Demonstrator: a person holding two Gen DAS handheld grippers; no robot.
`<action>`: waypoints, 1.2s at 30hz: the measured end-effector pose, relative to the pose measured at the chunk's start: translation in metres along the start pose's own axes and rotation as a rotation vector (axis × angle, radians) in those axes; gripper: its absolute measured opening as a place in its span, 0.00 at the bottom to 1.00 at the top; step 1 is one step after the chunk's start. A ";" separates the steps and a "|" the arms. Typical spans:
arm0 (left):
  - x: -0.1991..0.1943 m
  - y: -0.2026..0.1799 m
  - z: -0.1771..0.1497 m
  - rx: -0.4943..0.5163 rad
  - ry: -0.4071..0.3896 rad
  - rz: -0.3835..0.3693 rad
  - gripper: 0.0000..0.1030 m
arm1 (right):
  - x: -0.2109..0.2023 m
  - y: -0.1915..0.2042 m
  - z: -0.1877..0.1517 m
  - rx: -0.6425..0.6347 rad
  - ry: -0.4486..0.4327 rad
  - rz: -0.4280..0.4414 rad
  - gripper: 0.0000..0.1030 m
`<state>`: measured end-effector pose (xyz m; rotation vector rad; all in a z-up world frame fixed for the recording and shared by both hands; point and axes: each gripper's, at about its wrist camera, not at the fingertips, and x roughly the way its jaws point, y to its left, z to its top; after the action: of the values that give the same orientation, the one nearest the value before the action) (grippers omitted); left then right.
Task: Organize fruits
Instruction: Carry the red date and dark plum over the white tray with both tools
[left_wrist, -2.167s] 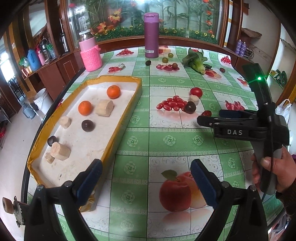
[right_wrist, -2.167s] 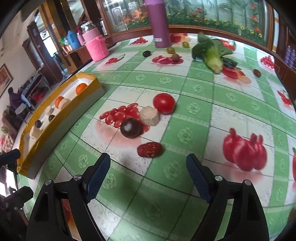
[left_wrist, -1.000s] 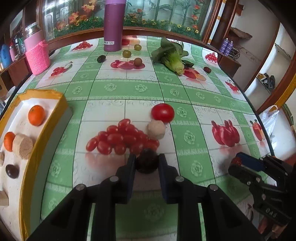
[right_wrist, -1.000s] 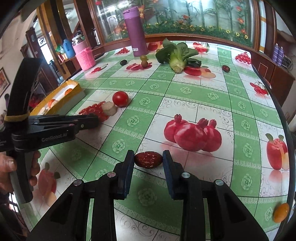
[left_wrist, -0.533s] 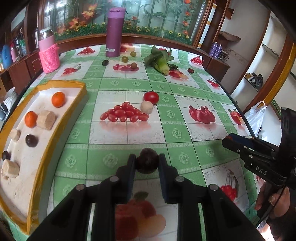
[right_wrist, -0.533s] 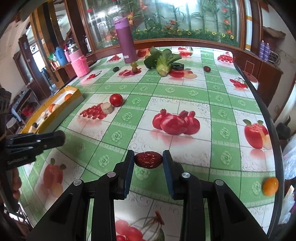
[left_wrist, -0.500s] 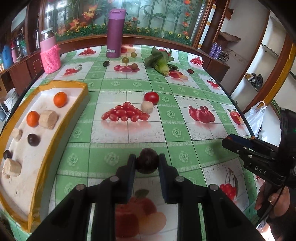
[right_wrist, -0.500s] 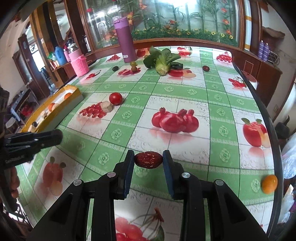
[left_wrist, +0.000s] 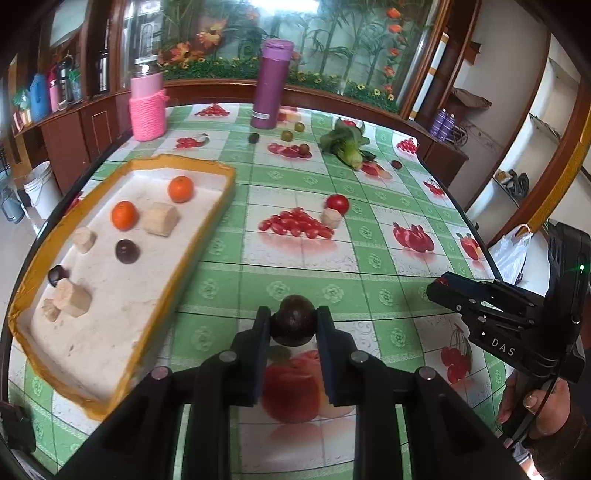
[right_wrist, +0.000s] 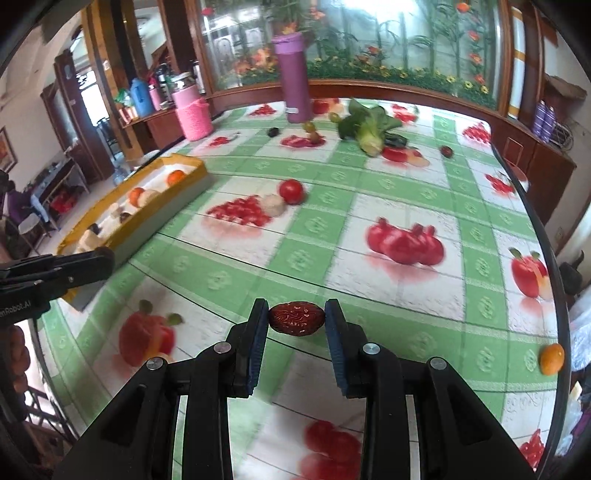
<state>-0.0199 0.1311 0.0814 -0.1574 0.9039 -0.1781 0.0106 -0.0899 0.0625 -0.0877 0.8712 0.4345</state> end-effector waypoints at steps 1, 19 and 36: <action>-0.003 0.004 0.000 -0.005 -0.005 0.006 0.26 | 0.000 0.008 0.003 -0.015 -0.003 0.007 0.30; -0.039 0.130 -0.012 -0.185 -0.051 0.160 0.26 | 0.042 0.151 0.081 -0.209 -0.014 0.203 0.29; -0.007 0.158 -0.018 -0.209 0.032 0.147 0.26 | 0.127 0.211 0.093 -0.344 0.121 0.216 0.29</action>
<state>-0.0243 0.2852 0.0425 -0.2817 0.9618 0.0507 0.0641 0.1674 0.0480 -0.3407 0.9216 0.7859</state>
